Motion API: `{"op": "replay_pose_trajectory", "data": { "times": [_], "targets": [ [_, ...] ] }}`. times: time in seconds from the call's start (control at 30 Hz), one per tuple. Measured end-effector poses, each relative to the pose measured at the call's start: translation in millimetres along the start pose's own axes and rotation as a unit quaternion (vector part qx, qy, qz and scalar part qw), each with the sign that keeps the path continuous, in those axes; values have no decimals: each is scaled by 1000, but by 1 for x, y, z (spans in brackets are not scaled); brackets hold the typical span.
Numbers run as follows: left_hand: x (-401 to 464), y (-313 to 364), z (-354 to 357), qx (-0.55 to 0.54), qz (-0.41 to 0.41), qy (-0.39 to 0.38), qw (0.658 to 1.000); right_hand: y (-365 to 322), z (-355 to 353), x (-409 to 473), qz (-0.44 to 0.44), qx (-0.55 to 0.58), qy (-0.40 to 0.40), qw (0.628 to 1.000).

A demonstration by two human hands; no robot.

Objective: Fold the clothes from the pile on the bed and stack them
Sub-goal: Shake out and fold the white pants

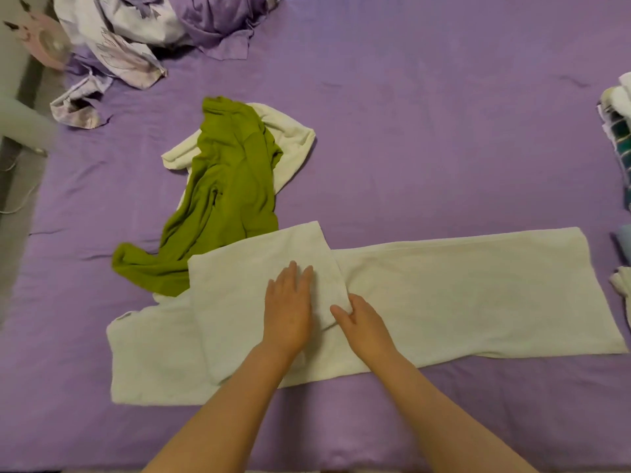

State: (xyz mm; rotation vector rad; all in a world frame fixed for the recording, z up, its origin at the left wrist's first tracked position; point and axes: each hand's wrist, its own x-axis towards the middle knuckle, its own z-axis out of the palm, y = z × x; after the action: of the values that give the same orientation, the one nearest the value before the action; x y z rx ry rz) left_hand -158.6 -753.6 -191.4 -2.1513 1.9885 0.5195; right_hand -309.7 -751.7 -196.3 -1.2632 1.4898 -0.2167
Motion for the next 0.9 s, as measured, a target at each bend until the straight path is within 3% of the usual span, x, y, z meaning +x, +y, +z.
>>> {"op": "replay_pose_trajectory", "data": {
  "times": [0.07,0.17,0.23,0.33,0.43,0.53,0.7,0.9],
  "targets": [
    [0,-19,3,58,12,-44,997,-9,15,5,17,74,40,996],
    [-4,-34,8,64,36,-75,994,-13,28,11,68,83,80,991],
    [-3,-36,6,48,34,-76,995,-14,31,14,92,111,72,987],
    [4,-34,-5,41,17,-34,998,-23,25,12,131,270,51,953],
    [34,-35,-25,71,-9,24,997,-21,16,7,110,289,68,948],
    [84,-36,-43,101,-7,-17,995,-17,9,1,66,264,86,958],
    [133,-10,-46,13,-64,-121,991,3,-6,-2,40,280,99,954],
    [144,61,-61,-176,3,-105,979,41,-68,-12,80,288,143,944]
  ]
}}
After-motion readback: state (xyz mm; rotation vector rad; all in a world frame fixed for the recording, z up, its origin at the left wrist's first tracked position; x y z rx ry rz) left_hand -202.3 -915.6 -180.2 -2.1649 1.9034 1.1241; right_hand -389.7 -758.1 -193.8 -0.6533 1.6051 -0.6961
